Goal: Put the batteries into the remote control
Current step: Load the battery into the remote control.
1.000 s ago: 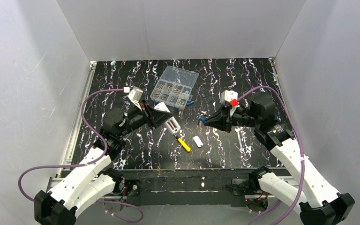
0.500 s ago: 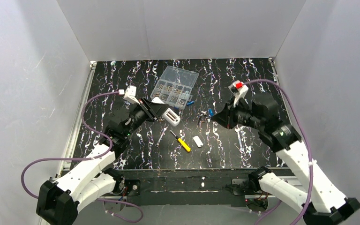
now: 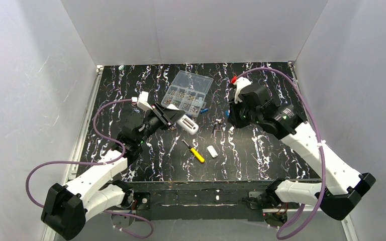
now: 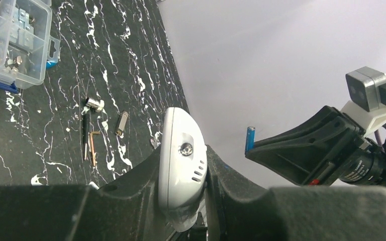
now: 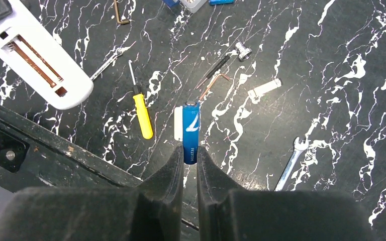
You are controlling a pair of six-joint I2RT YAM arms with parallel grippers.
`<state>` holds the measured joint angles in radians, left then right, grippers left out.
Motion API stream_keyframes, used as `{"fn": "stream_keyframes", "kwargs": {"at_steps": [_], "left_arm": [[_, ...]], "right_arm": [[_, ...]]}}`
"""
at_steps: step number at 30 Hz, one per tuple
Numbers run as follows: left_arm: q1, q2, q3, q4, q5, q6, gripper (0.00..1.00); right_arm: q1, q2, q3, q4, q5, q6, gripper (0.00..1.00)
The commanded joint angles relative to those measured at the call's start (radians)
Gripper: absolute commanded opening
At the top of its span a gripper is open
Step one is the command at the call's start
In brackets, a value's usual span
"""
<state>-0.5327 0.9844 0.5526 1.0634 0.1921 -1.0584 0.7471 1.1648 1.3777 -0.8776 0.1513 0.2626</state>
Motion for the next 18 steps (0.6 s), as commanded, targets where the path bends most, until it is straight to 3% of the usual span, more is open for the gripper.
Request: {"fn": "stream_keyframes", "kwargs": {"at_steps": [1,4,11,18], "left_arm": [[-0.007,-0.028,0.025,0.044,0.015,-0.018,0.0],[-0.007,-0.033,0.02,0.035,0.012,-0.027,0.0],[-0.021,0.011,0.047,0.035,0.082,-0.04,0.0],[-0.079,0.106,0.055,0.195,0.104,-0.071,0.0]], "right_arm": [[0.0,-0.064,-0.067,0.061,-0.008,-0.011,0.01],[-0.01,-0.121,-0.132,0.126,-0.025,-0.012,0.01],[-0.011,-0.145,-0.107,0.129,-0.118,-0.096,0.01],[-0.013,-0.187,-0.146,0.162,-0.135,-0.06,0.01]]}}
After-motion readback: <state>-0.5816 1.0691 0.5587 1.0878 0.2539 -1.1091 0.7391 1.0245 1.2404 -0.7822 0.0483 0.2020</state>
